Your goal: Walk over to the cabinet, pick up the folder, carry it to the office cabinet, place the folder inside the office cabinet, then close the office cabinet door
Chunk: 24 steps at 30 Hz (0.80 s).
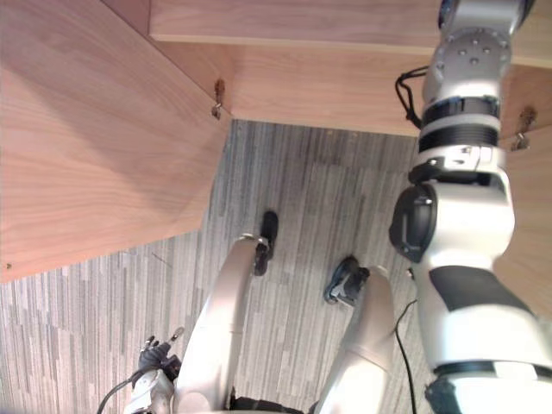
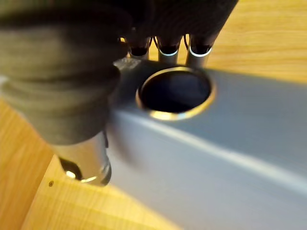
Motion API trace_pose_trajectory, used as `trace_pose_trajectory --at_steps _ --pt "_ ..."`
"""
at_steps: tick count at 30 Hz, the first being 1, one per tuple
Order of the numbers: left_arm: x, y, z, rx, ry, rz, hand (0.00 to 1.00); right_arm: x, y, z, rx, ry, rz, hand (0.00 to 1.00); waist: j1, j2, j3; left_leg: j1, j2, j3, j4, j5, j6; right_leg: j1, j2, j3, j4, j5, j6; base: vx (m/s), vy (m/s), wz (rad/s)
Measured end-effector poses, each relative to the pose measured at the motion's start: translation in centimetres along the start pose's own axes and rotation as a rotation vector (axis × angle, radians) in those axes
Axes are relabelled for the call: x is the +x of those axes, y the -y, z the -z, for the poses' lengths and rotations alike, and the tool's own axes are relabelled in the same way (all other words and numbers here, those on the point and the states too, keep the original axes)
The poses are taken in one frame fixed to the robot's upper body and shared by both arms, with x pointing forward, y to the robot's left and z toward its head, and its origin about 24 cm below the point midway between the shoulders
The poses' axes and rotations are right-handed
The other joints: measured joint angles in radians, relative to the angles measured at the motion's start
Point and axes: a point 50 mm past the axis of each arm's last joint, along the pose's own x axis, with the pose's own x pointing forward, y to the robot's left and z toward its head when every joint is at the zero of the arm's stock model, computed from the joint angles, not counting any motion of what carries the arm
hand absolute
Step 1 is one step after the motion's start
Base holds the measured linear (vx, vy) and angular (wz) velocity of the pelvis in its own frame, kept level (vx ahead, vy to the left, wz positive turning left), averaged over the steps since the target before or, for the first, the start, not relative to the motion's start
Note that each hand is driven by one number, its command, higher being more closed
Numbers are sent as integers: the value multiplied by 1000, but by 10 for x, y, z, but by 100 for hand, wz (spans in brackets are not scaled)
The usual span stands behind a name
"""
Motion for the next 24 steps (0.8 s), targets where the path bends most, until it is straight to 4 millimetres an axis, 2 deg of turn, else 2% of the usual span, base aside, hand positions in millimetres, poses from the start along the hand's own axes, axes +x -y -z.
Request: trace_pose_trajectory --at_steps 6,16,21,24 --pt "2 -3 -3 -30 5 -30 0 -1 -7 3 -66 5 -33 0 2 0 0 1 -4 -5 -26 17 -5 2 -1 -12 -12 1 -2 19 -37 5" --pt "2 -4 -3 -30 9 -33 0 -8 -14 27 -459 -45 -158 0 -13 -3 2 48 3 -2 -60 27 -15 37 8 -15 -34 5 -9 32 -41 -1" --pt "2 -4 -6 -30 27 -29 0 -6 4 38 -673 -118 -159 0 -14 -4 2 86 15 1 -81 29 -15 77 20 -21 -66 14 -23 33 -24 -6" --pt "3 -5 -11 -27 48 -23 0 -6 28 47 -877 -186 -144 0 -15 -5 2 145 17 3 -123 38 -19 130 25 -27 -102 23 -27 33 -31 -1"
